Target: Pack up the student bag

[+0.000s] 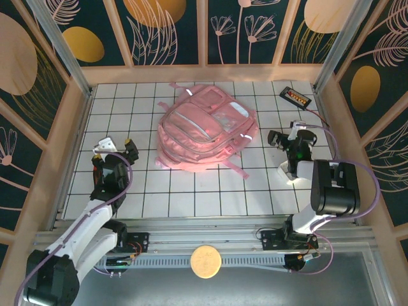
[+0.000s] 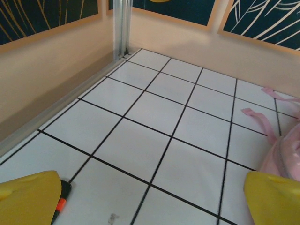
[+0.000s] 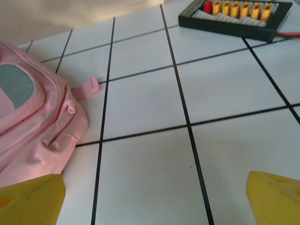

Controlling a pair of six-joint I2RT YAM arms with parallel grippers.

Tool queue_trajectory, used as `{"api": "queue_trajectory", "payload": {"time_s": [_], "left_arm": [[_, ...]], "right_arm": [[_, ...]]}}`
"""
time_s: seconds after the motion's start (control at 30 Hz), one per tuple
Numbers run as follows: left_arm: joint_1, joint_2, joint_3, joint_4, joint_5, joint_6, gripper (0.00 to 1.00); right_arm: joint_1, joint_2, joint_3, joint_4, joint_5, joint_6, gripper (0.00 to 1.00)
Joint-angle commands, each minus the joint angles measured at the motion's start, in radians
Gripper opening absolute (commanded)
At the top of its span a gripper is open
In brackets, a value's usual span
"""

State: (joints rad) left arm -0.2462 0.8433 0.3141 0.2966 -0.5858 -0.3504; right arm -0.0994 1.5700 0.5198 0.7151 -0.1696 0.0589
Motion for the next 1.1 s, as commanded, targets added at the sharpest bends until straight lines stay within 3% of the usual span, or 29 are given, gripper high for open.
{"api": "queue_trajectory", "payload": {"time_s": [0.0, 0.23, 0.43, 0.8, 1.07], "left_arm": [[0.043, 0.08, -0.059, 0.255, 0.003, 0.092, 0.99], [0.126, 0.377, -0.03, 0.462, 0.112, 0.15, 0.99], [0.156, 0.525, 0.035, 0.524, 0.196, 0.196, 0.99], [0.22, 0.656, 0.129, 0.584, 0.353, 0.238, 0.99], [0.24, 0.647, 0.006, 0.805, 0.473, 0.275, 0.99]], "right_arm": [[-0.008, 0.02, -0.004, 0.09, -0.017, 0.008, 0.99], [-0.011, 0.052, 0.022, 0.089, -0.036, -0.005, 0.99], [-0.011, 0.07, 0.047, 0.057, -0.046, -0.008, 0.99], [-0.011, 0.071, 0.049, 0.055, -0.061, -0.013, 0.99], [-0.012, 0.067, 0.043, 0.064, -0.071, -0.017, 0.99]]}}
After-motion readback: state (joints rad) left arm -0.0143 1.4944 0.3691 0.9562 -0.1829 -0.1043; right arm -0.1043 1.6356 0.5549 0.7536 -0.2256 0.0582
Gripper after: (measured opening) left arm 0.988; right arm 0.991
